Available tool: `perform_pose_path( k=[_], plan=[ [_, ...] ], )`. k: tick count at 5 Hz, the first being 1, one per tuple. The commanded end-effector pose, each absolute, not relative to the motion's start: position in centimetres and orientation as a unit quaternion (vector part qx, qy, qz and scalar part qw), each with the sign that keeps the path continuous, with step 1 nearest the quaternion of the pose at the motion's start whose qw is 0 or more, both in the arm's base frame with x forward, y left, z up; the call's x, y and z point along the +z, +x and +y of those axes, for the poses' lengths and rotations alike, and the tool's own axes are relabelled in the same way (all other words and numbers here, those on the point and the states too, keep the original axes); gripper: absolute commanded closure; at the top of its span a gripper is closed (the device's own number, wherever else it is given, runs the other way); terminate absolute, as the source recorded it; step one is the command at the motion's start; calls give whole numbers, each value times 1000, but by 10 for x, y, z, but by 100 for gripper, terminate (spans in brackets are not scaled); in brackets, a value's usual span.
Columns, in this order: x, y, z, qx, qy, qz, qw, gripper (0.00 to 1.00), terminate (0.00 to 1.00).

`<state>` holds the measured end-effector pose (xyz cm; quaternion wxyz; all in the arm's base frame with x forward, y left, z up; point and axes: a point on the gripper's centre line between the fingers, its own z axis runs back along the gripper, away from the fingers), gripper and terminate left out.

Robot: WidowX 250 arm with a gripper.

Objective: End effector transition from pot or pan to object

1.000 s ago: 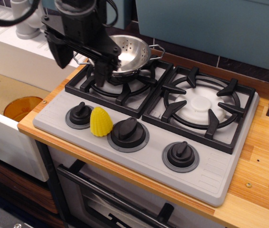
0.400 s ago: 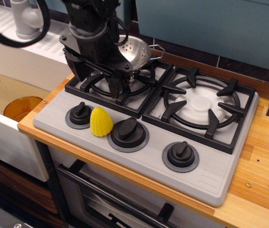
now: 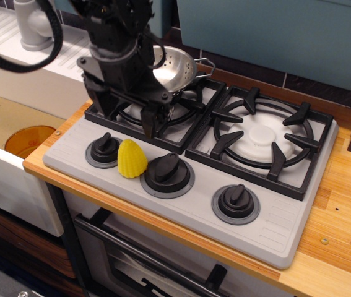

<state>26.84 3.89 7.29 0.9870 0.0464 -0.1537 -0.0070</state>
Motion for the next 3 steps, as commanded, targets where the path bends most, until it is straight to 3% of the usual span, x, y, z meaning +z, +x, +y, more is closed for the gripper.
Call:
perform_pose_path(
  k=[1,3],
  plan=[
    [86,257,31,14,51,-174,983,0,0],
    [70,272,29,11,39,-191,981,0,0]
  ],
)
